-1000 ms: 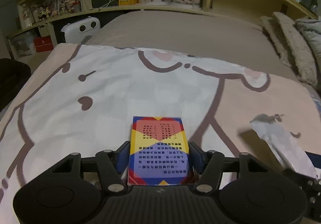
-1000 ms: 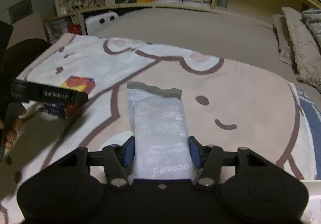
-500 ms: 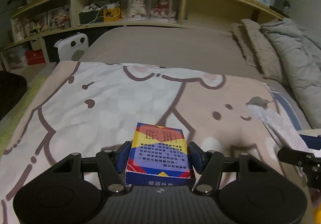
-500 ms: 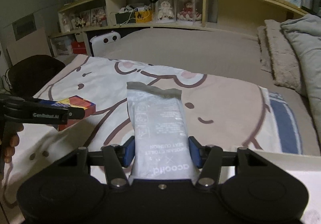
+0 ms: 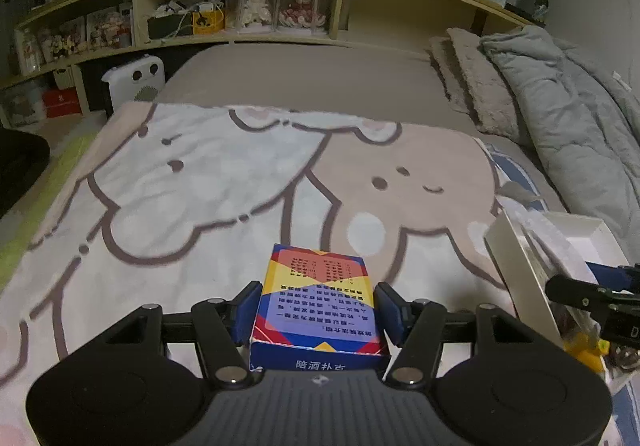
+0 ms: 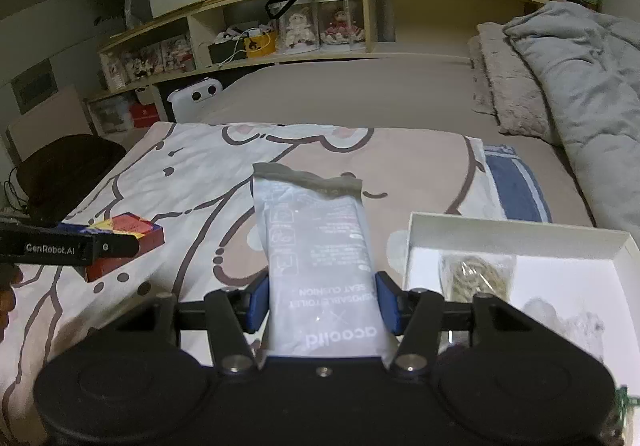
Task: Organize objects
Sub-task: 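Lift and carry the card box and grey pouch with both tools over the white box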
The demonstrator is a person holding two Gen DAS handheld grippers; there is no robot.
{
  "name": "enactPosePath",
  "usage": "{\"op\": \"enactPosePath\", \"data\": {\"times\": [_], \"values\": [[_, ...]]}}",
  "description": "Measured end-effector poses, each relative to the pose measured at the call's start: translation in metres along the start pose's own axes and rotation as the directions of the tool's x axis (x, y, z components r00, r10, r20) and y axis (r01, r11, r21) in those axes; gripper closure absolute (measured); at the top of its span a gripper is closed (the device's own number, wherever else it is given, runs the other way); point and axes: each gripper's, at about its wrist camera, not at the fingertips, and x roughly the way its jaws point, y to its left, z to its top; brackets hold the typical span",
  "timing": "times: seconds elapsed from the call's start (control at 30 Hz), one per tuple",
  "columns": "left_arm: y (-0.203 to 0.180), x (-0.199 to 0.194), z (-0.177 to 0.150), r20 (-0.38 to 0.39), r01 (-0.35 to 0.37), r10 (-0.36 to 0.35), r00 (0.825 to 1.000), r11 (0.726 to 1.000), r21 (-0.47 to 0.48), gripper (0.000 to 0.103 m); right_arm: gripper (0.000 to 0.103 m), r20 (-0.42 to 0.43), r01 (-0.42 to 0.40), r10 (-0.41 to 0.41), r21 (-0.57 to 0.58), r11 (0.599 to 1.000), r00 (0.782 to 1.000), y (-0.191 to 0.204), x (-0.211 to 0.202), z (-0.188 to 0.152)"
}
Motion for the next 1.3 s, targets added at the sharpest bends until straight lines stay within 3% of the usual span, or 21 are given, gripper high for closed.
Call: {"op": "enactPosePath", "data": {"times": [0.17, 0.37, 0.57, 0.73, 1.0, 1.3], "values": [[-0.012, 0.019, -0.038, -0.111, 0.008, -0.002, 0.994, 0.999, 0.050, 0.042, 0.048, -0.014, -0.004, 0.004, 0.013, 1.000, 1.000, 0.002, -0.008, -0.016], [-0.012, 0.051, -0.060, -0.280, -0.007, 0.028, 0.960, 0.997, 0.079, 0.042, 0.048, -0.022, -0.008, 0.008, 0.025, 1.000, 1.000, 0.002, -0.010, -0.022], [-0.016, 0.061, -0.062, -0.318, -0.020, 0.065, 0.946, 0.990, 0.142, 0.042, 0.048, -0.032, -0.013, 0.013, 0.015, 1.000, 0.999, 0.005, -0.006, -0.024], [-0.015, 0.053, -0.061, -0.295, -0.009, 0.055, 0.954, 0.988, 0.154, 0.043, 0.048, -0.034, -0.010, 0.011, 0.015, 1.000, 0.999, 0.005, -0.007, -0.024], [-0.022, 0.024, -0.030, -0.159, -0.008, 0.026, 0.987, 0.994, 0.112, 0.043, 0.048, -0.007, 0.003, -0.003, 0.013, 1.000, 1.000, -0.002, -0.015, -0.015], [-0.061, 0.002, 0.009, -0.077, 0.044, -0.035, 0.996, 0.993, 0.109, 0.043, 0.048, 0.022, 0.061, -0.062, 0.027, 0.998, 0.998, -0.040, -0.036, 0.000]]}}
